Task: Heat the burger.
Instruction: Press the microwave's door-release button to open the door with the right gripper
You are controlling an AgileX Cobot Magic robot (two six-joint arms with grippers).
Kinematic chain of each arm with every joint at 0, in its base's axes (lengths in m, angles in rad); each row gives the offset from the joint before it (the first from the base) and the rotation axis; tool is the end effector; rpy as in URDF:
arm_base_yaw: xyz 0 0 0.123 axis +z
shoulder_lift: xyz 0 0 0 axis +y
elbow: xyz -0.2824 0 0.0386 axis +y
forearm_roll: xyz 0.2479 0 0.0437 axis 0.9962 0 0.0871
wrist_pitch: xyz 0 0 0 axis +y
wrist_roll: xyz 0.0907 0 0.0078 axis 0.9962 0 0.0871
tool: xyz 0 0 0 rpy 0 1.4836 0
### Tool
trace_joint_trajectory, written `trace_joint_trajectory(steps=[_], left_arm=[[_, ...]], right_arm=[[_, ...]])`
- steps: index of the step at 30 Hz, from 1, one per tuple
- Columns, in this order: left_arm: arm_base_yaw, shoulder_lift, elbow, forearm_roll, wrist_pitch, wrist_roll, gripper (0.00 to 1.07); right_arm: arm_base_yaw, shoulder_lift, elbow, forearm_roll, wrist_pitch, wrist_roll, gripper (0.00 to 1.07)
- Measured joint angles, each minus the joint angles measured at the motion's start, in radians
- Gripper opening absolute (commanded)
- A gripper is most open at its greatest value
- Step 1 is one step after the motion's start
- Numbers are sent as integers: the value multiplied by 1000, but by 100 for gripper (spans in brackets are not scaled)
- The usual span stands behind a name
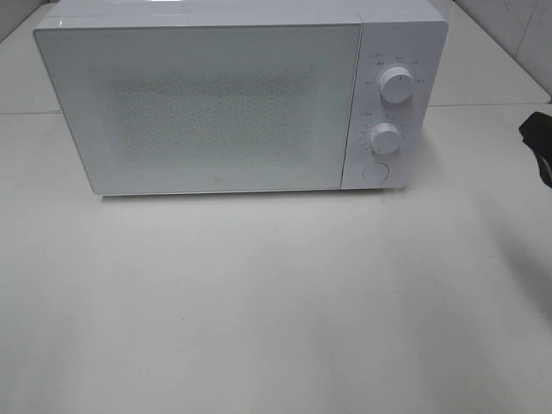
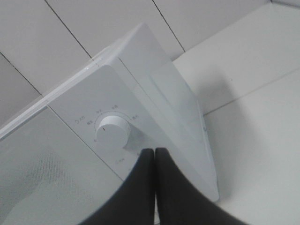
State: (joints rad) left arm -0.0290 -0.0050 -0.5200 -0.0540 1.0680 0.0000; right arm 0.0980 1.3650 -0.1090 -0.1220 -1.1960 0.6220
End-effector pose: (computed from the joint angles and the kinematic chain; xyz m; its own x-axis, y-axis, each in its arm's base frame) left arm -0.0085 -0.0041 0.2822 -0.4412 -0.0132 -0.8973 0.0600 0.9972 -0.0442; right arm 0.1869 0.0287 0.1872 -0.0940 0.5355 -0.8393 -0.1893 0.8180 0.5431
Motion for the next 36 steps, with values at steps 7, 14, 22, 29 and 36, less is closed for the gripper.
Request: trace_joint_trajectory(steps=[7, 14, 22, 29, 36], left_arm=[[0, 0, 0, 0, 0, 0, 100], [0, 0, 0, 0, 0, 0, 100], [0, 0, 0, 0, 0, 0, 100], [0, 0, 0, 0, 0, 0, 100], [0, 0, 0, 0, 0, 0, 100]], right_arm=[[0, 80, 0, -23, -9, 158, 0], [0, 96, 0, 6, -10, 418, 0], [0, 97, -16, 58, 26, 608, 0], [20, 102, -57, 104, 114, 668, 0], [140, 243, -72, 252, 87, 688, 0]])
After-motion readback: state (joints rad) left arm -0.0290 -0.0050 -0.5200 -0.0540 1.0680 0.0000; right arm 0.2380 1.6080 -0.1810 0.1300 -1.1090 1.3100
